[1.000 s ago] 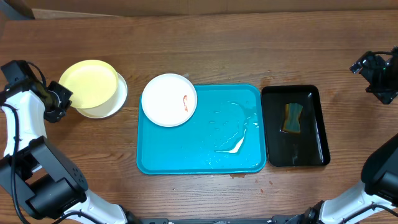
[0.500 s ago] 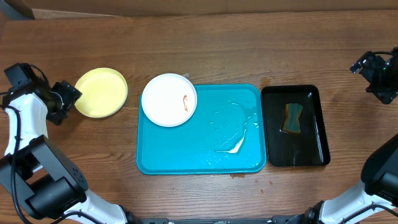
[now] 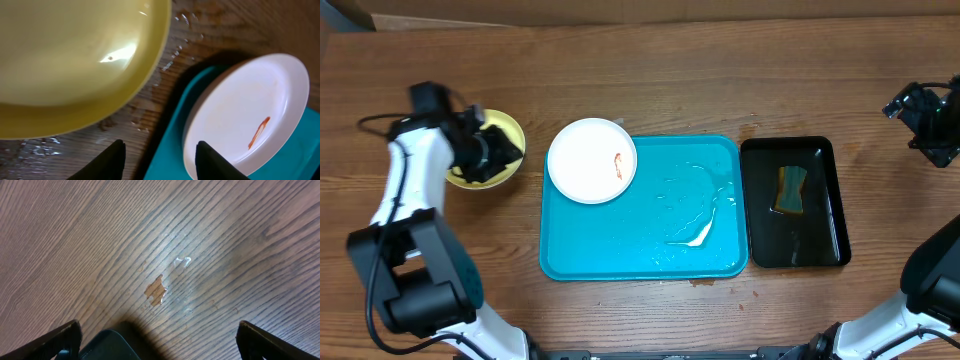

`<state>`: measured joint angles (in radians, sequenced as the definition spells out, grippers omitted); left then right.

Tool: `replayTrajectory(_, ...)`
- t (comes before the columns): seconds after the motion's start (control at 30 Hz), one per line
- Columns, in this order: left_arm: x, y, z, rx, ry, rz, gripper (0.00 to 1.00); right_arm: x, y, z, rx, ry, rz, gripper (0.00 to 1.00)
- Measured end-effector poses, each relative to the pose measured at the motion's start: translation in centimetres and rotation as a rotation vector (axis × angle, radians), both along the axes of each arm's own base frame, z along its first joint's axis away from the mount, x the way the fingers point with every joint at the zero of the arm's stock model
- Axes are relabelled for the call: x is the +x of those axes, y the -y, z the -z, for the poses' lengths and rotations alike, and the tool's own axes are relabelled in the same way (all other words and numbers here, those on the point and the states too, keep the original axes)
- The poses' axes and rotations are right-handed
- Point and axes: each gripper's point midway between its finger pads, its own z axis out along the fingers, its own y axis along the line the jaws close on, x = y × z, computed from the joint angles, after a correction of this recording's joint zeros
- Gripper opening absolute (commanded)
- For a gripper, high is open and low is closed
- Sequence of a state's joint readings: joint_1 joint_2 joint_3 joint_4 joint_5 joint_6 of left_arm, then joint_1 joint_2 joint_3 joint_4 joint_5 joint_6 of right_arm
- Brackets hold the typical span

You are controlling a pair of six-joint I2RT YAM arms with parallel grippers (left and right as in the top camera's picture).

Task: Clean dirty plates on tray and stack at the side
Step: 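Reach the left gripper to the white plate rim on the blue tray and grasp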

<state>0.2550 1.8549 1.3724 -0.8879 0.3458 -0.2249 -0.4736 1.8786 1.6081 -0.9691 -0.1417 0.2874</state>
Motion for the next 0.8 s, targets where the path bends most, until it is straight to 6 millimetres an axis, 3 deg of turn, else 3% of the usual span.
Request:
replayTrajectory(0.17, 0.0, 3.7, 0.5, 0.091, -0.022, 0.113, 0.50, 0.0, 0.0, 0.0, 0.000, 0.000, 0.000, 1.00)
replayTrajectory(0.27, 0.0, 4.6, 0.7, 0.158, -0.030, 0.147, 0.48, 0.0, 0.0, 0.0, 0.000, 0.000, -0.001, 1.00)
replayTrajectory(0.5, 0.6, 4.8, 0.9, 0.247, -0.014, 0.160, 0.47, 0.0, 0.0, 0.0, 0.000, 0.000, -0.001, 1.00)
replayTrajectory(0.63, 0.7, 4.6, 1.0, 0.260, -0.014, 0.148, 0.40, 0.0, 0.0, 0.0, 0.000, 0.000, 0.000, 1.00)
replayTrajectory(0.8, 0.6, 4.5, 2.1, 0.263, -0.040, 0.150, 0.39, 0.0, 0.0, 0.0, 0.000, 0.000, -0.001, 1.00)
